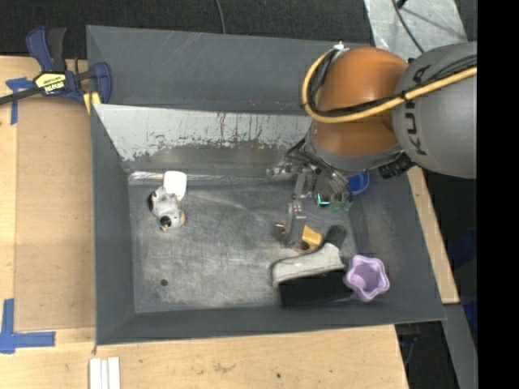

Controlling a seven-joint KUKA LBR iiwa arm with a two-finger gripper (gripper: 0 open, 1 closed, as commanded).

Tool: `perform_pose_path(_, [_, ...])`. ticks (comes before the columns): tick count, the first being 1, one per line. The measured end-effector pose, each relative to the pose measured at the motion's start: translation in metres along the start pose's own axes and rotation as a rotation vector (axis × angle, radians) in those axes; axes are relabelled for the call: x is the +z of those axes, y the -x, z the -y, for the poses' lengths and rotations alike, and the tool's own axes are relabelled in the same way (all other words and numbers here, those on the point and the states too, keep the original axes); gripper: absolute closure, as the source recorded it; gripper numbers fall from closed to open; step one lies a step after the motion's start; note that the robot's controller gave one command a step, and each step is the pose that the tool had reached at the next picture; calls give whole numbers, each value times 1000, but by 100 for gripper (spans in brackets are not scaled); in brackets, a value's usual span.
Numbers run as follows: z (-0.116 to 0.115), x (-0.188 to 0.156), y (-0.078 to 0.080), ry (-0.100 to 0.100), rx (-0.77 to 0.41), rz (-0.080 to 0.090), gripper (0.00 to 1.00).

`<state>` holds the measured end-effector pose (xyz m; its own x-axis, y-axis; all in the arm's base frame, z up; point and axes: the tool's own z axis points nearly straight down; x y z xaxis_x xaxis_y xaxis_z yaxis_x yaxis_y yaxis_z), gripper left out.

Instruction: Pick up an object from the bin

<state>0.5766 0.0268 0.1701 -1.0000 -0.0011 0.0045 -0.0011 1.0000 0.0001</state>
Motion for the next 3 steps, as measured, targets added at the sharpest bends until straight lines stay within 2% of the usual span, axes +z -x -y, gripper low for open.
perform_pose_path(1, [0,-4,2,0,0,8,0])
perform_pose_path(2, [9,11,-33,0,-66,11,0])
perform_pose_path(3, [50,35,-46,0,-131,6,0])
